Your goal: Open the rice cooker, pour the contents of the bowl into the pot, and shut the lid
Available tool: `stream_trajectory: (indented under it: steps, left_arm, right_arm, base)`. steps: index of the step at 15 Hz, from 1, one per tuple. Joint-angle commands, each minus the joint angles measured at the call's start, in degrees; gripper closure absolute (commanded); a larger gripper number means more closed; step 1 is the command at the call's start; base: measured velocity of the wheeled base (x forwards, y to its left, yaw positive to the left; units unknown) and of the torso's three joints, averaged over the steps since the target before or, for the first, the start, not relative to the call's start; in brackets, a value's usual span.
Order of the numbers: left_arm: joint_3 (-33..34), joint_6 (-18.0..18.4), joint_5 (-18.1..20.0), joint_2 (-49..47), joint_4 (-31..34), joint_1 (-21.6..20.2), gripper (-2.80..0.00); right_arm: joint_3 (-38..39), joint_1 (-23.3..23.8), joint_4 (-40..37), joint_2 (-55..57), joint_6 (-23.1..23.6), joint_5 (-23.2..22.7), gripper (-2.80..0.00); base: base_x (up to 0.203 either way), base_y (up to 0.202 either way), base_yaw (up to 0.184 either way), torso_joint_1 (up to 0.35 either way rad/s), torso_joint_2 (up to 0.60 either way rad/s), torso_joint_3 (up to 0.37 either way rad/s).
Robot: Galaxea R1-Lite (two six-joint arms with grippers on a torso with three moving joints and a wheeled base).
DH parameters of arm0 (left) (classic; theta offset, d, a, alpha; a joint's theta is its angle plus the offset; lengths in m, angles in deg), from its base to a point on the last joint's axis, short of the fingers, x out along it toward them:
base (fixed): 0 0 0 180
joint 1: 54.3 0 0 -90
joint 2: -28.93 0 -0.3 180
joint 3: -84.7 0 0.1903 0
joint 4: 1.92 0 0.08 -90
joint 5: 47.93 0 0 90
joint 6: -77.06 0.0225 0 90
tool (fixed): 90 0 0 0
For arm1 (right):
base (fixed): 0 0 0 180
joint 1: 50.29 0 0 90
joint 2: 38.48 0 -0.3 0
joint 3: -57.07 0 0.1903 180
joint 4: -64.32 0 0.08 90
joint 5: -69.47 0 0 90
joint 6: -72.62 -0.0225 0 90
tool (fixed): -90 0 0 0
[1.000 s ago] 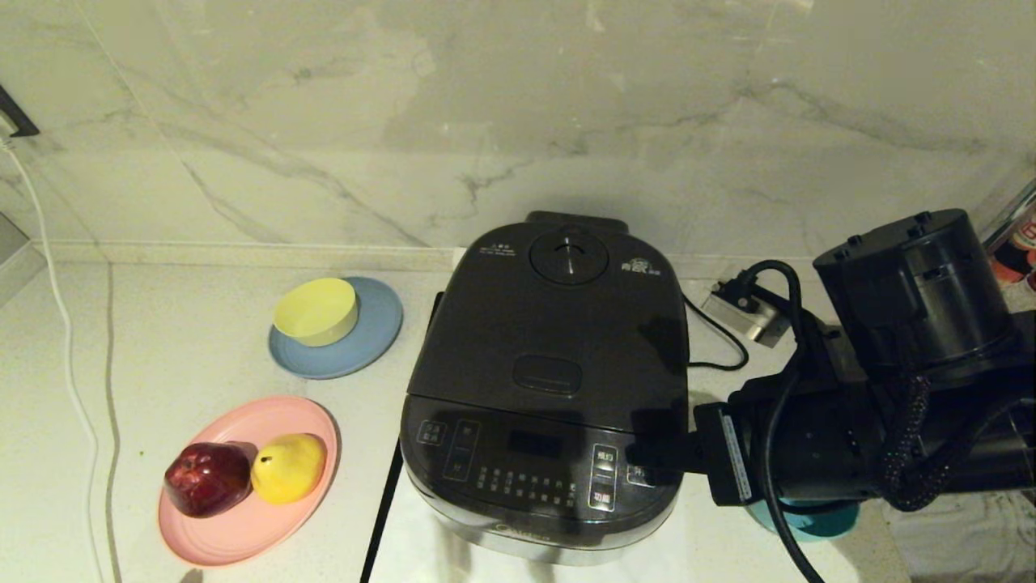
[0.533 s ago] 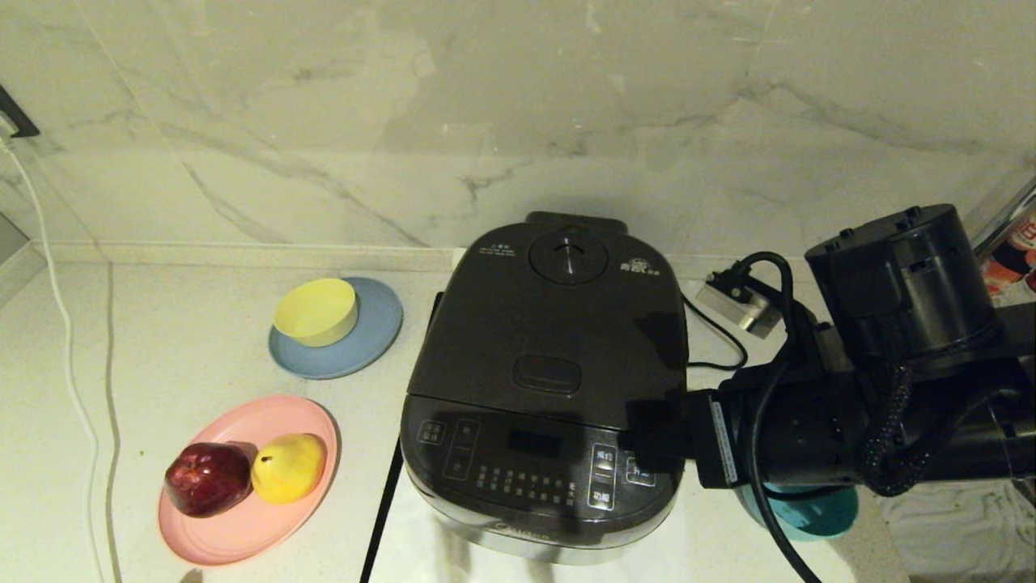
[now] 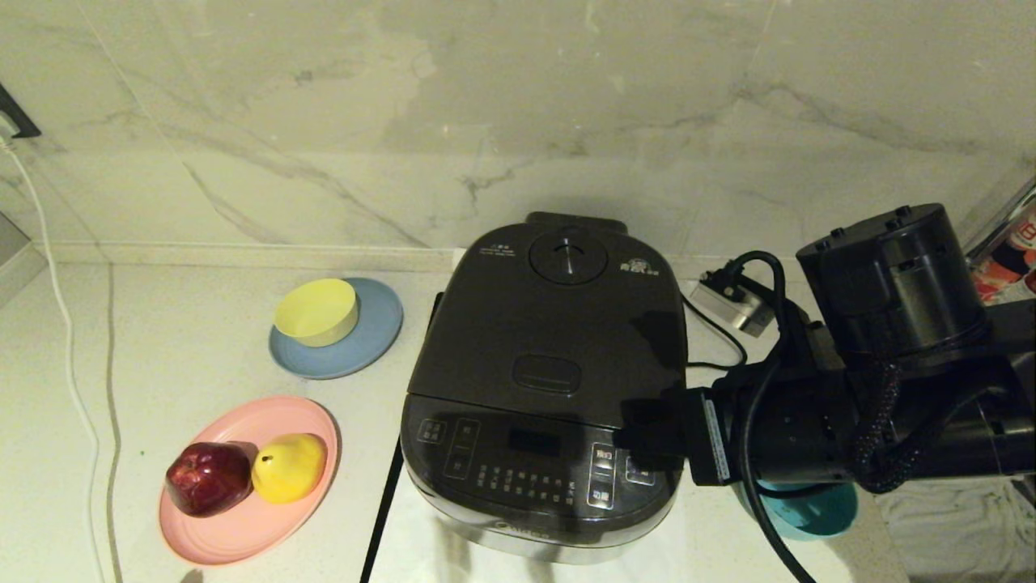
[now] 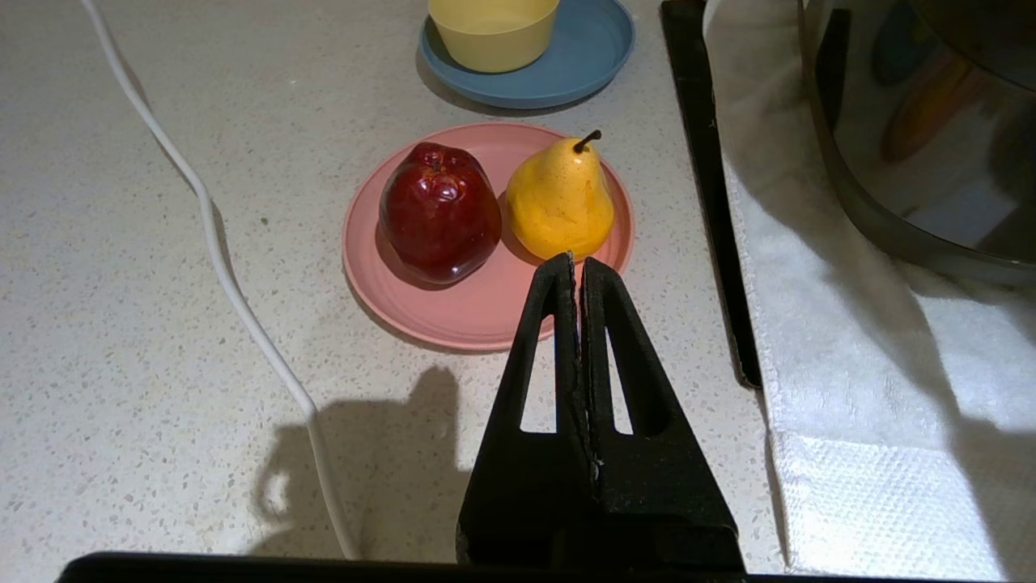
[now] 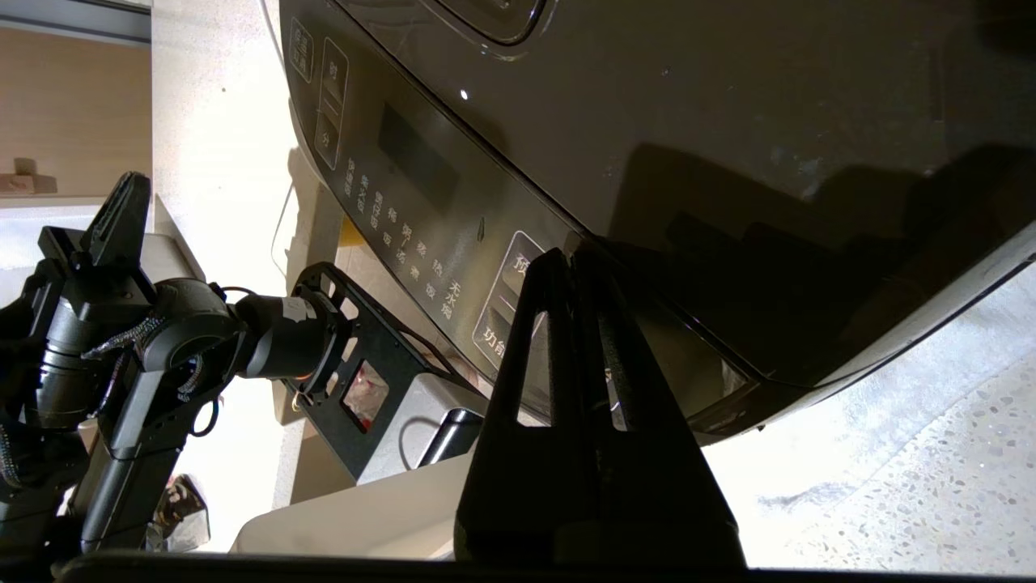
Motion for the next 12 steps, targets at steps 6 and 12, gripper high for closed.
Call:
stream_trajectory:
  steps: [6, 12]
  left_arm:
    - [0.5, 0.0, 0.0, 0.1, 0.0, 0.0, 0.00]
    - [0.5, 0.1, 0.0, 0.1, 0.0, 0.0, 0.00]
  right_arm:
    - [0.5, -0.1, -0.1, 0.8, -0.2, -0.7, 0.00]
    - [1.4, -0.2, -0.4, -0.8, -0.2, -0.7, 0.00]
  base:
    - [0.000, 0.000, 0.000, 0.000, 0.00, 0.000]
    - [0.000, 0.000, 0.000, 0.000, 0.00, 0.000]
